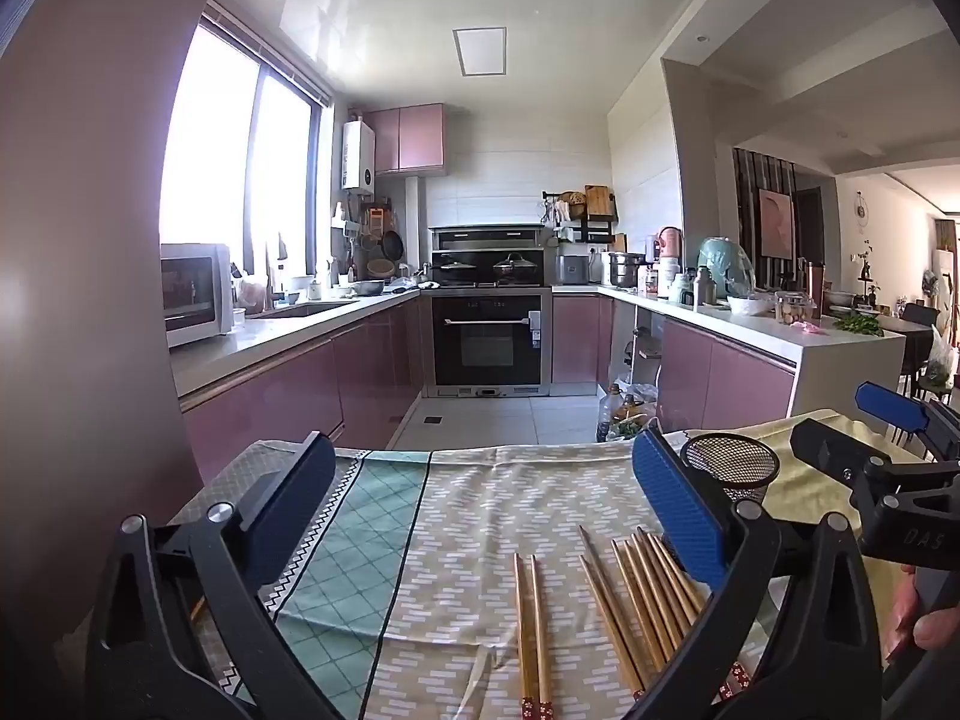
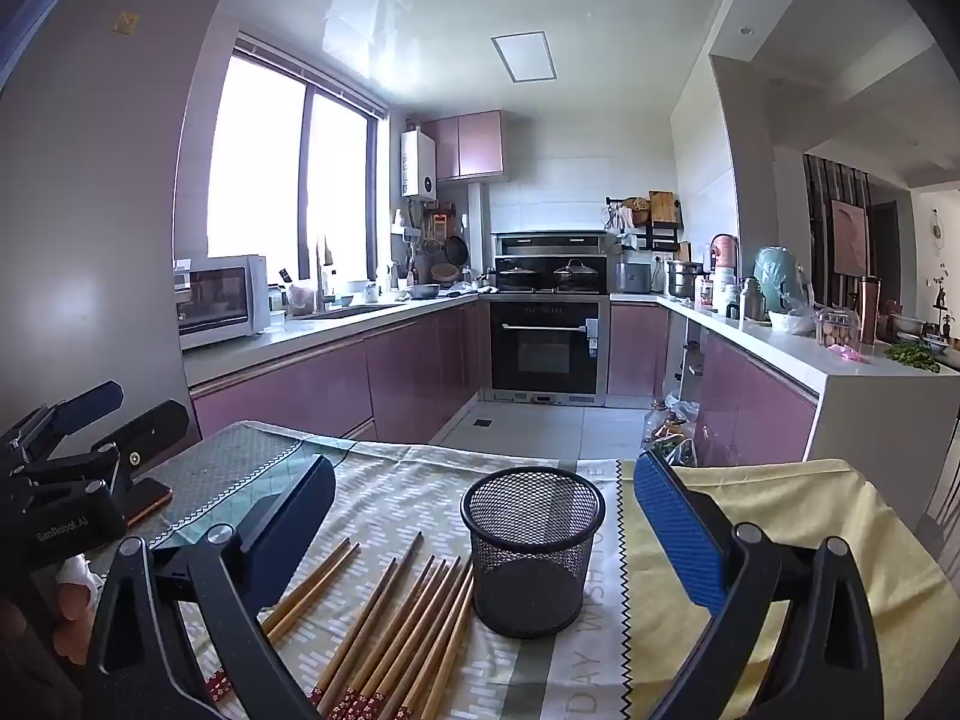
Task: Organize utensils
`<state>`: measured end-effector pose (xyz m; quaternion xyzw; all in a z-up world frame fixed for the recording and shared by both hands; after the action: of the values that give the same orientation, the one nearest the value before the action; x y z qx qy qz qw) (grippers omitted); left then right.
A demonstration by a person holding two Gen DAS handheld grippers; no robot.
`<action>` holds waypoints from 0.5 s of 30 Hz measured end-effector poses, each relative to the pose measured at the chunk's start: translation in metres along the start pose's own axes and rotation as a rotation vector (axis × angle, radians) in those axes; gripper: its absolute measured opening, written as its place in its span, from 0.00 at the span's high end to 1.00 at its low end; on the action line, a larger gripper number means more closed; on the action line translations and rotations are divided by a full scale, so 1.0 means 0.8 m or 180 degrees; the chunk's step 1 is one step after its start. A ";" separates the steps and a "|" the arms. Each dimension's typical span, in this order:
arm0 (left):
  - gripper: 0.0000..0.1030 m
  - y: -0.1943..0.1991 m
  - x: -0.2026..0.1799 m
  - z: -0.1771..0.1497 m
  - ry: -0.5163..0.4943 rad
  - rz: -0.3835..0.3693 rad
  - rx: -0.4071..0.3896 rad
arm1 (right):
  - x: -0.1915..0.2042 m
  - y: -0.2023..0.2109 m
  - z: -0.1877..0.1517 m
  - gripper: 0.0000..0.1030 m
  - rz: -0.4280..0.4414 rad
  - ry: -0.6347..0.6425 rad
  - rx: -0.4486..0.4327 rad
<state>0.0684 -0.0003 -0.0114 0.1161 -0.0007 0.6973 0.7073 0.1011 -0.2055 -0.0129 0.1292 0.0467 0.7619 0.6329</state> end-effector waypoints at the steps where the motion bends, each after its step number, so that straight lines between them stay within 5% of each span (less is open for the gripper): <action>1: 0.05 0.000 0.000 0.000 -0.0003 0.0002 -0.0001 | 0.000 0.000 0.000 0.06 0.0001 -0.0001 0.0005; 15: 0.05 0.003 -0.001 0.002 0.0019 0.0006 0.0009 | 0.012 0.002 0.003 0.06 -0.0005 0.0016 0.0011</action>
<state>0.0666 -0.0013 -0.0096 0.1150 0.0023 0.6984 0.7064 0.0985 -0.1969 -0.0085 0.1284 0.0497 0.7617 0.6331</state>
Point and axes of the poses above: each gripper's, at about its wrist camera, not at the fingertips, and y roughly against the way its jaws point, x to its left, z to its top, the point moved 7 cm from there along -y, roughly the way its jaws point, and after that the axes turned 7 degrees about -y, right-handed, at the moved point
